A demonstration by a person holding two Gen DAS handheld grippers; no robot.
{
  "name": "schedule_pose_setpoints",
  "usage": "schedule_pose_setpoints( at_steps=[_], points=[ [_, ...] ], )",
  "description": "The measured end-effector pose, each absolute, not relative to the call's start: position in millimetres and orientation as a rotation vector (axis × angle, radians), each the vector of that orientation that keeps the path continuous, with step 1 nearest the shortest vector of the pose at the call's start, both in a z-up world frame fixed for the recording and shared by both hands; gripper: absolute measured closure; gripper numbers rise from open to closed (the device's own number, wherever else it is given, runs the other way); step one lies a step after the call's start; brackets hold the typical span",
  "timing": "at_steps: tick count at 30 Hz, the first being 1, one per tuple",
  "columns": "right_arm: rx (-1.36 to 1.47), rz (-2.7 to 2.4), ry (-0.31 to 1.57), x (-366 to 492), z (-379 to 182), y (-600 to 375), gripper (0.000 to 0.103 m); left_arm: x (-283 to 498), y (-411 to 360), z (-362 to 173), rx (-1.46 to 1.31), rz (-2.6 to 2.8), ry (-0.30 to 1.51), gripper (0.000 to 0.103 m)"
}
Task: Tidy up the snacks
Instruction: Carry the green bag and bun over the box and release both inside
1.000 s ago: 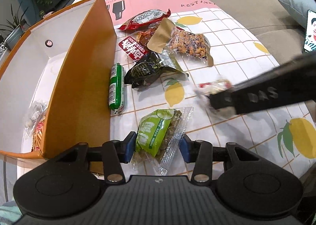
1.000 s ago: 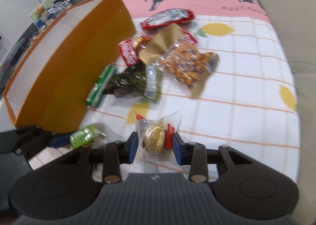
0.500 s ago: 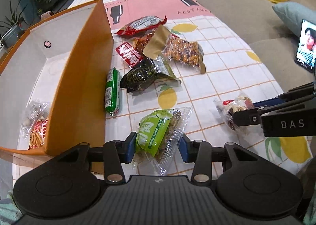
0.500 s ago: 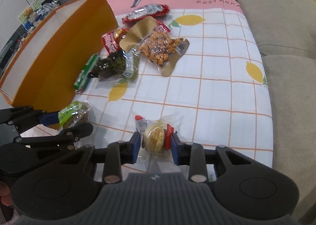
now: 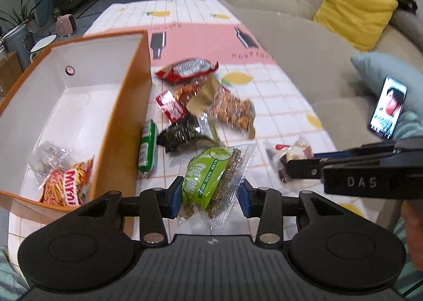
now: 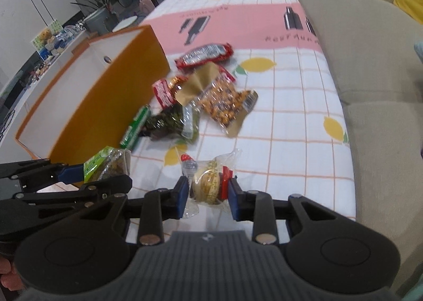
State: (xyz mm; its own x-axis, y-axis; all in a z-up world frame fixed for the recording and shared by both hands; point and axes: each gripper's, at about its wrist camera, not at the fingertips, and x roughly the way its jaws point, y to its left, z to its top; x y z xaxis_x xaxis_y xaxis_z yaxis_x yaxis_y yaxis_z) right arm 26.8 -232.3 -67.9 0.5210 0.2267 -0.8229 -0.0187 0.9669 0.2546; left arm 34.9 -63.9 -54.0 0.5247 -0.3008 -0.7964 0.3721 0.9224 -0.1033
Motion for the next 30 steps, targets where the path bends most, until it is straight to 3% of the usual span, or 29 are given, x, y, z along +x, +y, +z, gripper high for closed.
schedule_pose_setpoints(
  at_steps=[19, 30],
  points=[
    [0.131, 0.347, 0.825, 58.1, 15.7, -152.6, 0.074, 79.5, 23.7, 28.5, -0.031, -0.259, 0.789, 0.056],
    [-0.046, 0.509, 0.82, 101.2, 24.3, -73.3, 0.074, 144.1, 76.3, 18.6, 0.02, -0.279, 0.909, 0.056]
  ],
)
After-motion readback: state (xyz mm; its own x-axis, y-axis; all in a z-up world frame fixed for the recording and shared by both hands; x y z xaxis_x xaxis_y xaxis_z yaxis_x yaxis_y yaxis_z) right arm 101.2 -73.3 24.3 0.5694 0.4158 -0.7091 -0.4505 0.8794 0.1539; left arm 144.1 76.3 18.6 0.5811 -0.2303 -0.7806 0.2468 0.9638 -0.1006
